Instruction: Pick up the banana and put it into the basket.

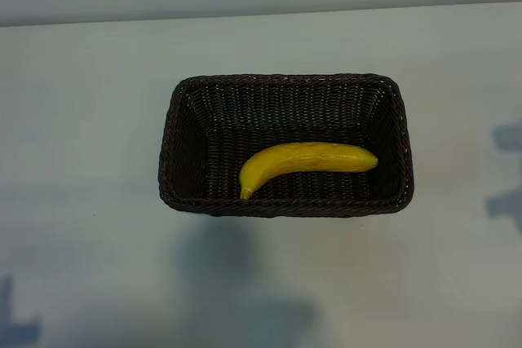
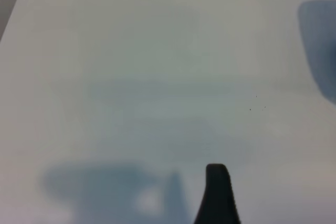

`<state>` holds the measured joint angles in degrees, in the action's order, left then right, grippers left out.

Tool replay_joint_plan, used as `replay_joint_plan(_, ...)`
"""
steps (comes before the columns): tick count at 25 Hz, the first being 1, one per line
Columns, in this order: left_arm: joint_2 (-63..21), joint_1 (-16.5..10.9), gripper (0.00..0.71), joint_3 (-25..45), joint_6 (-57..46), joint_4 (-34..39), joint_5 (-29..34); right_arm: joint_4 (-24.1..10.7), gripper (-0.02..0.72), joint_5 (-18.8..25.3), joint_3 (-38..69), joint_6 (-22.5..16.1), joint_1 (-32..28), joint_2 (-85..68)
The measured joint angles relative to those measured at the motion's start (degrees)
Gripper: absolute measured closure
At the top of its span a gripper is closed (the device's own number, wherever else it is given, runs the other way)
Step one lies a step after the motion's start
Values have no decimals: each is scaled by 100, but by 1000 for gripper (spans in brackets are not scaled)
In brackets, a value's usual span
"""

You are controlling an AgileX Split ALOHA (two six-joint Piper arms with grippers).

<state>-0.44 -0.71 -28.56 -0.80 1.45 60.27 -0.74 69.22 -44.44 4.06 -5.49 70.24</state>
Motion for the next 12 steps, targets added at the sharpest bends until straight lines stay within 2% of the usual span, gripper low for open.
replay_joint_plan(1,0,0,138,0,0,0,0,17,112,38,163,-11,0,-218)
replay_joint_plan(10,0,0,138,0,0,0,0,112,112,-709,1494,-170,0,-2045)
replay_joint_plan(12,0,0,138,0,0,0,0,112,112,-750,1620,-187,0,-2639)
